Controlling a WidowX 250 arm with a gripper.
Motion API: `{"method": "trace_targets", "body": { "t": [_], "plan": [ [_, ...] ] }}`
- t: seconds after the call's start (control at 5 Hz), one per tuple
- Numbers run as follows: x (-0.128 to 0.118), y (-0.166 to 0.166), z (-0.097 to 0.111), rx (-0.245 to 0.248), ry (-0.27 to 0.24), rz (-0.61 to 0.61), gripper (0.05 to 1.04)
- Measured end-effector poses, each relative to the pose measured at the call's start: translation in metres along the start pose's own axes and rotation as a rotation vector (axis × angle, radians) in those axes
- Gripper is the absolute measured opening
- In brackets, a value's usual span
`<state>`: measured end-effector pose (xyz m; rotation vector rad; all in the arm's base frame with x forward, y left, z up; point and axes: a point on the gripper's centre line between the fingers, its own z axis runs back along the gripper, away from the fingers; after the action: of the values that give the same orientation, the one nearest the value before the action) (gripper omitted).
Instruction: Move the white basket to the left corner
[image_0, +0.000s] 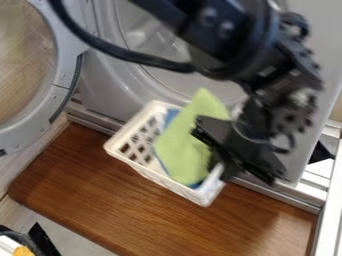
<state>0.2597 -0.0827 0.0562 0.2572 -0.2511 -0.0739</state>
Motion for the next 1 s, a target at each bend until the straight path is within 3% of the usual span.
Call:
{"method": "trace_targets", "body": {
  "t": [0.4,1.0],
  "plan": [
    [-0.012,0.041,-0.016,0.042,0.053,0.126,0.105],
    [-0.025,0.078,-0.051,0.114,0.151,0.216,0.105]
  ]
}}
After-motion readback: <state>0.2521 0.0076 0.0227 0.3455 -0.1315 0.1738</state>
